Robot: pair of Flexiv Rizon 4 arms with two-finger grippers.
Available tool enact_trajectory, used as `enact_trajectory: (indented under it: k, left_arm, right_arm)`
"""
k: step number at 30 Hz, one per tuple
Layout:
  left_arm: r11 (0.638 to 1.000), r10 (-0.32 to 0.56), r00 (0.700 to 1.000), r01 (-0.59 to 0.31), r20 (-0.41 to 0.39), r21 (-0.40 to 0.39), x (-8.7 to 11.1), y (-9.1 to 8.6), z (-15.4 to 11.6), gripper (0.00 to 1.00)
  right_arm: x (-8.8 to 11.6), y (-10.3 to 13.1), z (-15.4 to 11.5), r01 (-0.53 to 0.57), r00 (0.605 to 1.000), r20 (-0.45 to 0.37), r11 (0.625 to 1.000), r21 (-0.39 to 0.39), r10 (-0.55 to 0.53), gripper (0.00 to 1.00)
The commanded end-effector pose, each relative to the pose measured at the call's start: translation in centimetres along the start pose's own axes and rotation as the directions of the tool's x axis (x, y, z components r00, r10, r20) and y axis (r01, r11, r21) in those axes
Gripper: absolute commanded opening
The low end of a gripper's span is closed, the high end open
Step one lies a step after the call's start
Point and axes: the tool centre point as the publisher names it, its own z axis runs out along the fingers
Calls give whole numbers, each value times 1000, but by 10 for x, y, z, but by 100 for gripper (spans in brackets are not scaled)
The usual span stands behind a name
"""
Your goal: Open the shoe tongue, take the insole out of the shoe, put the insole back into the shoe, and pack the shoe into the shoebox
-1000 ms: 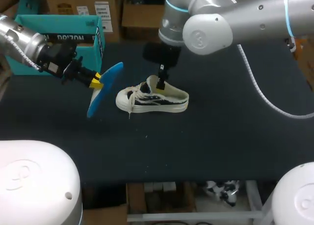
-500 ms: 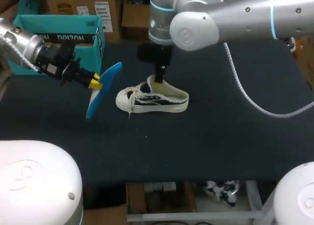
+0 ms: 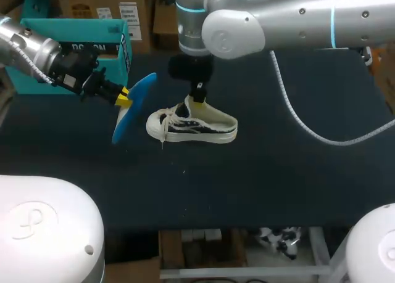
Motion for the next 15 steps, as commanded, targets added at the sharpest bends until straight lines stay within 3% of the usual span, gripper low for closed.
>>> enact_trajectory:
  k: [1,8,15]
  left_arm:
    - [1000,26,996,-25,-85,9,-18,-6,-1,0]
    - [994,112,976,-113,-185,8,-40,-38,7,0]
    - [981,188,942,-193,-278,7,-59,-66,22,0]
  right_arm:
    - [7,-8,-10,-67,998,7,997,-28,67,0]
    - [26,-29,-24,-257,966,-12,957,-136,257,0]
    - [53,-47,-28,-471,879,-50,848,-244,474,0]
